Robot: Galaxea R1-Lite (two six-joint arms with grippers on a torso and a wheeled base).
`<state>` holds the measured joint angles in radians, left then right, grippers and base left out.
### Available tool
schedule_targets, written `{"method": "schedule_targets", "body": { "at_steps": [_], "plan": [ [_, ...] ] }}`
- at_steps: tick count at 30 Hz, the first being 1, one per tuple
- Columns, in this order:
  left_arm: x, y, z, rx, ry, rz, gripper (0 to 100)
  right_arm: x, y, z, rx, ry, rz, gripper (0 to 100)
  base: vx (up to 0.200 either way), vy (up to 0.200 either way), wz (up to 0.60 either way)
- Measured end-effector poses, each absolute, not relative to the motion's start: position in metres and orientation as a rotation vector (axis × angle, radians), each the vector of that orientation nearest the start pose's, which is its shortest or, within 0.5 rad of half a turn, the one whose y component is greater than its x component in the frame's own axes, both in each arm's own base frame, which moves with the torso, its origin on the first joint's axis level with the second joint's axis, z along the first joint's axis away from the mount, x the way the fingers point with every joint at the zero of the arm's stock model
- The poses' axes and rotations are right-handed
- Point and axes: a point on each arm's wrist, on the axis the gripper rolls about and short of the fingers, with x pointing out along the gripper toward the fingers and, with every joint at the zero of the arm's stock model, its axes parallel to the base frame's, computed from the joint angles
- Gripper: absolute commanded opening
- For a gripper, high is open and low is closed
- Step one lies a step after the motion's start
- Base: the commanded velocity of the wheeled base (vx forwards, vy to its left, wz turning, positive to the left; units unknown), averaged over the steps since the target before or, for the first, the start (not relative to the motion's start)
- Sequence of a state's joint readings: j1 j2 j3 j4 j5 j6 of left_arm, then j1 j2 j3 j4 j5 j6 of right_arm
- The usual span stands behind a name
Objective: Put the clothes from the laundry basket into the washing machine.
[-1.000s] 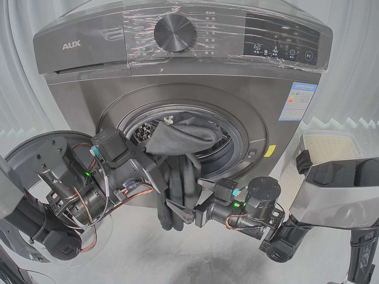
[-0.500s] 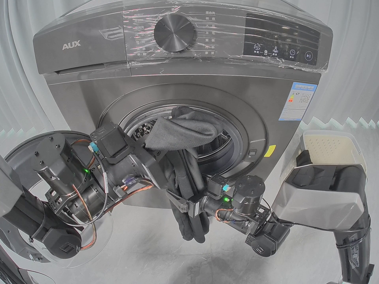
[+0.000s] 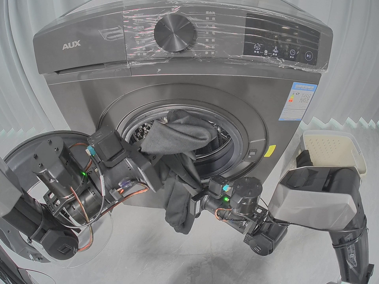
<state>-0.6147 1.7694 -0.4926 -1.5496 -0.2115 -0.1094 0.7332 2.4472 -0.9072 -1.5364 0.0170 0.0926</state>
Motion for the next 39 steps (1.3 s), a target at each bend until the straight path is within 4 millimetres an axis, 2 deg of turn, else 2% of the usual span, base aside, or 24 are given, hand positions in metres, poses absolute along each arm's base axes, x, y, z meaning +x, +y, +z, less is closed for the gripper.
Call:
{"method": "schedule_targets", "body": {
  "at_steps": [4, 9, 16, 17, 26, 34, 39],
  "plan": [
    [0.224, -0.157, 0.164, -0.141, -0.175, -0.814, 0, 0.316, 0.265, 0.033, 0.096, 0.012, 0.714, 0, 0.0, 0.0, 0.0],
    [0.216, -0.147, 0.138, -0.113, -0.055, -0.797, 0, 0.326, 0.248, 0.056, 0.11, -0.038, 0.665, 0, 0.0, 0.0, 0.0],
    [0.208, -0.14, 0.103, -0.075, 0.11, -0.785, 0, 0.322, 0.235, 0.09, 0.135, -0.11, 0.614, 0, 0.0, 0.0, 0.0],
    [0.207, -0.14, 0.098, -0.07, 0.132, -0.784, 100, 0.32, 0.234, 0.094, 0.136, -0.114, 0.613, 0, 0.0, 0.0, 0.0],
    [0.201, -0.137, 0.072, -0.037, 0.258, -0.784, 100, 0.29, 0.229, 0.113, 0.145, -0.116, 0.647, 0, 0.0, 0.0, 0.0],
    [0.181, -0.125, 0.055, 0.022, 0.372, -0.794, 100, 0.277, 0.223, 0.129, 0.154, -0.14, 0.656, 0, 0.0, 0.0, 0.0],
    [0.181, -0.123, 0.054, 0.023, 0.379, -0.791, 100, 0.274, 0.222, 0.132, 0.156, -0.143, 0.661, 0, 0.0, 0.0, 0.0]
  ]
}}
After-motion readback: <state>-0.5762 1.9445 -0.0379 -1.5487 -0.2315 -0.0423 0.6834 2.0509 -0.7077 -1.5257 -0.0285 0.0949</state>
